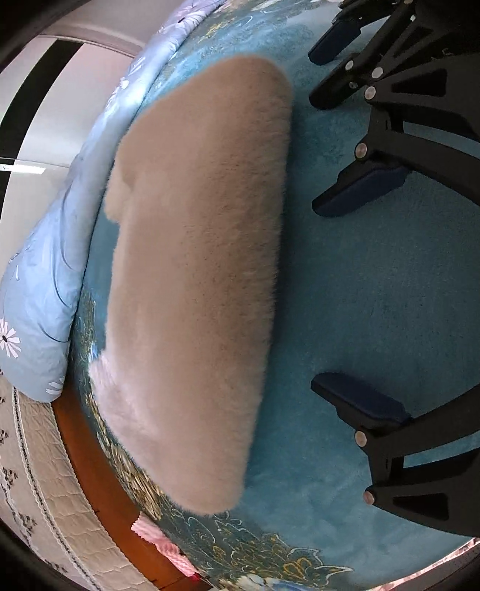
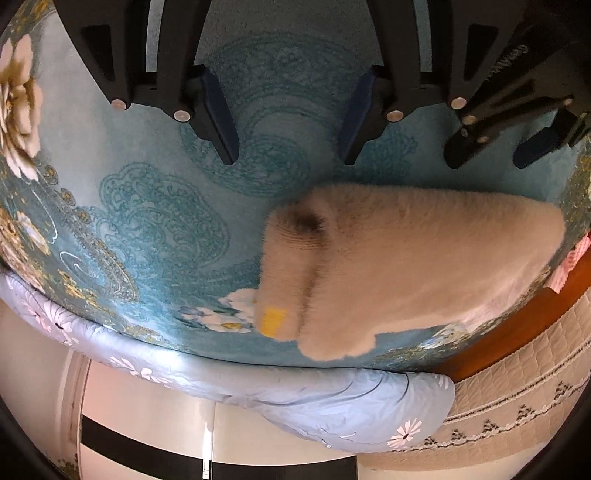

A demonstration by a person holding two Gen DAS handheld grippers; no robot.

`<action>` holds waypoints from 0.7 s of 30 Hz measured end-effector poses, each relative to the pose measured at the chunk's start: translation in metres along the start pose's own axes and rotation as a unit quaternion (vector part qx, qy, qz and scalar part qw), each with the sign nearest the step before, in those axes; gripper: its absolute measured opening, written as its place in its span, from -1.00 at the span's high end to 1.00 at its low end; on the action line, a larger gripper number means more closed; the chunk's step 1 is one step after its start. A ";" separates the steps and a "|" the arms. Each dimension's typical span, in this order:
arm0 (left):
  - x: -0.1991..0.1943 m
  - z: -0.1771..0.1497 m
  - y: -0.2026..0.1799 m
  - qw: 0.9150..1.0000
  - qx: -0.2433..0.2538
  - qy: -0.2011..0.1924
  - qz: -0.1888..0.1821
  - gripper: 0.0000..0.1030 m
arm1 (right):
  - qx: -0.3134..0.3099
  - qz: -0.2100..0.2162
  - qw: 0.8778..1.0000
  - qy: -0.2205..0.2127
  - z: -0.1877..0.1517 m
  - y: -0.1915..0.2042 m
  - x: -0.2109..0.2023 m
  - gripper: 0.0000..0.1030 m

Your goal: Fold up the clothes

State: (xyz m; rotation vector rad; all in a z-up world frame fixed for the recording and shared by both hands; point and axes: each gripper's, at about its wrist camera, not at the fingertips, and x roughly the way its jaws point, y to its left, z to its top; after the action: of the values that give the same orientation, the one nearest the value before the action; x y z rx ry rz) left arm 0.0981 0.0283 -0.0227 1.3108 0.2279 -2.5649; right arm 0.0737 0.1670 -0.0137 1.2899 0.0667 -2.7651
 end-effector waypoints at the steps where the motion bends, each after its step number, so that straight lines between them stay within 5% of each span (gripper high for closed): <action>1: 0.000 0.000 0.000 1.000 0.000 0.000 0.000 -0.71 | 0.001 0.001 1.000 0.000 0.000 0.000 0.000 -0.19; 11: 0.001 -0.001 -0.003 1.000 0.005 0.003 0.012 -0.73 | 0.003 0.032 0.999 -0.006 -0.003 -0.006 0.001 -0.28; 21: -0.013 -0.014 0.024 0.998 -0.059 -0.005 0.035 -0.73 | -0.031 0.052 0.998 -0.010 -0.005 0.007 0.000 -0.53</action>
State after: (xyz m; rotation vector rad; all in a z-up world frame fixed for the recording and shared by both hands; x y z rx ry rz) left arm 0.1234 0.0108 -0.0211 1.2415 0.3208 -2.4586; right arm 0.0781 0.1600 -0.0175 1.2136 0.0812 -2.6669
